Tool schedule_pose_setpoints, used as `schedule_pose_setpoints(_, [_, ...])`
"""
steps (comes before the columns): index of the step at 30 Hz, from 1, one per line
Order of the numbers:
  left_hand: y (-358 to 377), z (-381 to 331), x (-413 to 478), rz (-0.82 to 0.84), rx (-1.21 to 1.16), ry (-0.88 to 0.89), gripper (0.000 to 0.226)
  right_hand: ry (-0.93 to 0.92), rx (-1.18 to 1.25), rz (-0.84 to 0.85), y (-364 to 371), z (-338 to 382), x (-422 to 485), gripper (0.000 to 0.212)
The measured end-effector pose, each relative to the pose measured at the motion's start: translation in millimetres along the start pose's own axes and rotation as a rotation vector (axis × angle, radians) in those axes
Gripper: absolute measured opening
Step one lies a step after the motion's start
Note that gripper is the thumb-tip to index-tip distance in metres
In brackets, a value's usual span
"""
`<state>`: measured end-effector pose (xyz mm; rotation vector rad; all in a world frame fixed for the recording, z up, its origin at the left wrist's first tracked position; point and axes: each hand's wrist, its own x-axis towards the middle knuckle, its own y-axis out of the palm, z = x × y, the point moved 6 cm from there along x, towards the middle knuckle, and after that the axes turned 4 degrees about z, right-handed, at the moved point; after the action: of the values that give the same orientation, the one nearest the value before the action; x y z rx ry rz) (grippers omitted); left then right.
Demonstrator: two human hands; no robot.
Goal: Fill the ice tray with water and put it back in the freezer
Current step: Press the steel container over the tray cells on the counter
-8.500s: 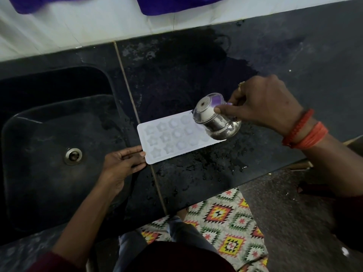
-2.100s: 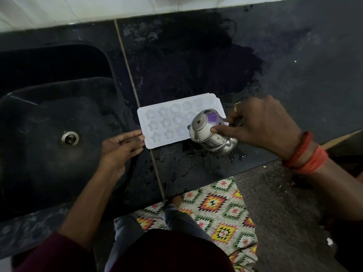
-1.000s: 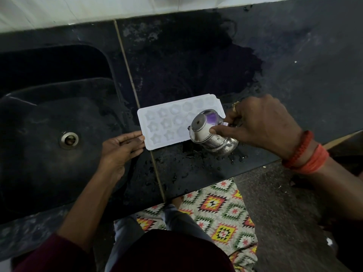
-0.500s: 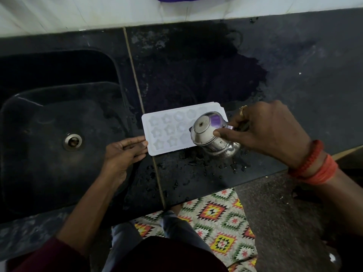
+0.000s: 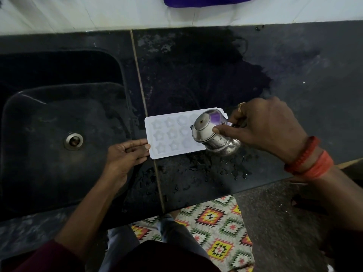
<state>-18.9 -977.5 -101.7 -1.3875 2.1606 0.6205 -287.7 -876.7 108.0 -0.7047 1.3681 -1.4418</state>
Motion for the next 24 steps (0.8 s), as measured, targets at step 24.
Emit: schedule_pose_setpoints(24, [0.0,3.6,3.3,0.001,-0.011,-0.005,0.015,0.002,-0.088,0.019,0.8,3.4,11.4,0.053])
